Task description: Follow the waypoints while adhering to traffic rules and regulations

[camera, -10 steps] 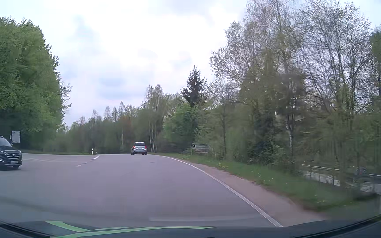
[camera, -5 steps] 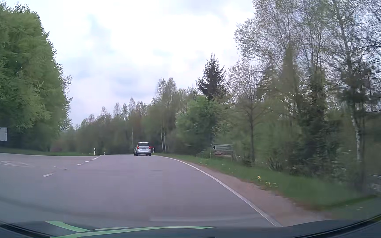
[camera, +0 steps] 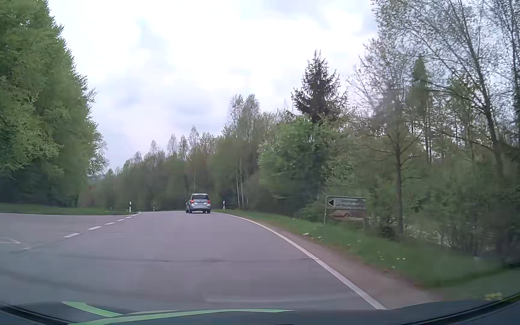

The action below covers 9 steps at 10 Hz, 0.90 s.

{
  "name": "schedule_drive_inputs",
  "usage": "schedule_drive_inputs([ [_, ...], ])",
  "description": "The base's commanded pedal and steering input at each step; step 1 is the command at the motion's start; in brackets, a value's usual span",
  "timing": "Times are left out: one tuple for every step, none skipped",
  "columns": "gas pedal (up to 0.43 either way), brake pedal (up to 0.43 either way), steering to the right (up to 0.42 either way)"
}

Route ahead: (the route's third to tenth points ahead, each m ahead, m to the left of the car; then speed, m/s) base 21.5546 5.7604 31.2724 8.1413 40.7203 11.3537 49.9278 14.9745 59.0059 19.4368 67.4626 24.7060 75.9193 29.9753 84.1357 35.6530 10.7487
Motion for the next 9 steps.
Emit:
schedule_drive_inputs([
  [0.028,0.000,-0.046],
  [0.039,0.000,-0.046],
  [0.059,0.000,-0.046],
  [0.079,0.000,-0.046],
  [0.087,0.000,-0.046],
  [0.098,0.000,-0.046],
  [0.118,0.000,-0.046],
  [0.138,0.000,-0.046],
  [0.150,0.000,-0.046],
])
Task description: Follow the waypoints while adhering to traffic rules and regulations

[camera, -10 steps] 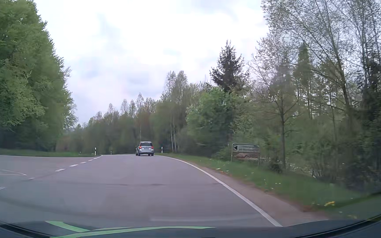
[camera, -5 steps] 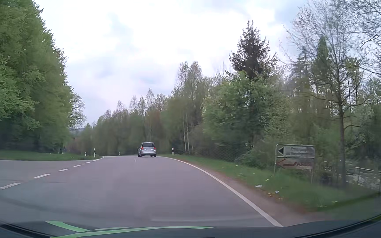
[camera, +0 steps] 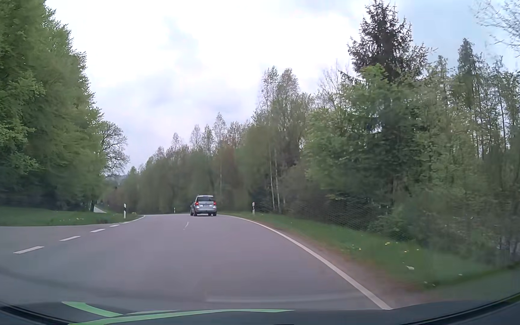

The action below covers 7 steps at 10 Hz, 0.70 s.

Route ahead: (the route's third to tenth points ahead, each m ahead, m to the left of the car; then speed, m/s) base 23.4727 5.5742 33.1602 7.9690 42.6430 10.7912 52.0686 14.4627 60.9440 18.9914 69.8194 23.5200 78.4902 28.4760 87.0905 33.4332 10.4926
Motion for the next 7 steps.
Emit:
schedule_drive_inputs([
  [0.150,0.000,-0.046],
  [0.169,0.000,-0.046],
  [0.177,0.000,-0.046],
  [0.177,0.000,-0.046],
  [0.177,0.000,-0.046],
  [0.177,0.000,-0.044],
  [0.189,0.000,-0.040],
])
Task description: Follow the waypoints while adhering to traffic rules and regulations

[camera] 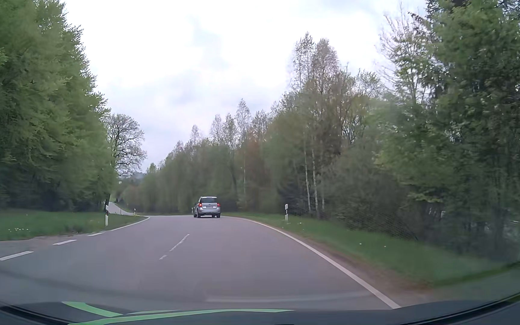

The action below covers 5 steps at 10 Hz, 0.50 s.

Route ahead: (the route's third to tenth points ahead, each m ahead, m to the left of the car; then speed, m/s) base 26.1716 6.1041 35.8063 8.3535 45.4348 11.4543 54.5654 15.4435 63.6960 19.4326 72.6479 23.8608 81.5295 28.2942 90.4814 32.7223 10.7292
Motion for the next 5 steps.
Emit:
schedule_drive_inputs([
  [0.189,0.000,-0.037],
  [0.189,0.000,-0.037],
  [0.189,0.000,-0.037],
  [0.189,0.000,-0.037],
  [0.189,0.000,-0.037],
])
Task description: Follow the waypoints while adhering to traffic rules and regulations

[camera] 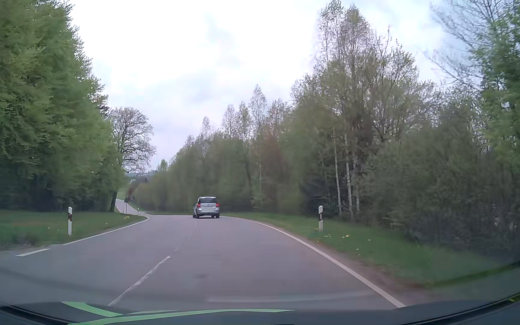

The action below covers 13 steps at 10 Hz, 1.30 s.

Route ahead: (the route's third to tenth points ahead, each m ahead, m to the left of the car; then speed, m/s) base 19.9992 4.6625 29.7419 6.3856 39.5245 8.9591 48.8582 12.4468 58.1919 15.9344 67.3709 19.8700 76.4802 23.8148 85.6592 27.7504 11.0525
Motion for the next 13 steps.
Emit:
schedule_drive_inputs([
  [0.189,0.000,-0.037],
  [0.197,0.000,-0.037],
  [0.197,0.000,-0.037],
  [0.197,0.000,-0.038],
  [0.197,0.000,-0.038],
  [0.197,0.000,-0.039],
  [0.197,0.000,-0.039],
  [0.197,0.000,-0.040],
  [0.197,0.000,-0.041],
  [0.197,0.000,-0.041],
  [0.197,0.000,-0.041],
  [0.197,0.000,-0.040],
  [0.197,0.000,-0.041],
])
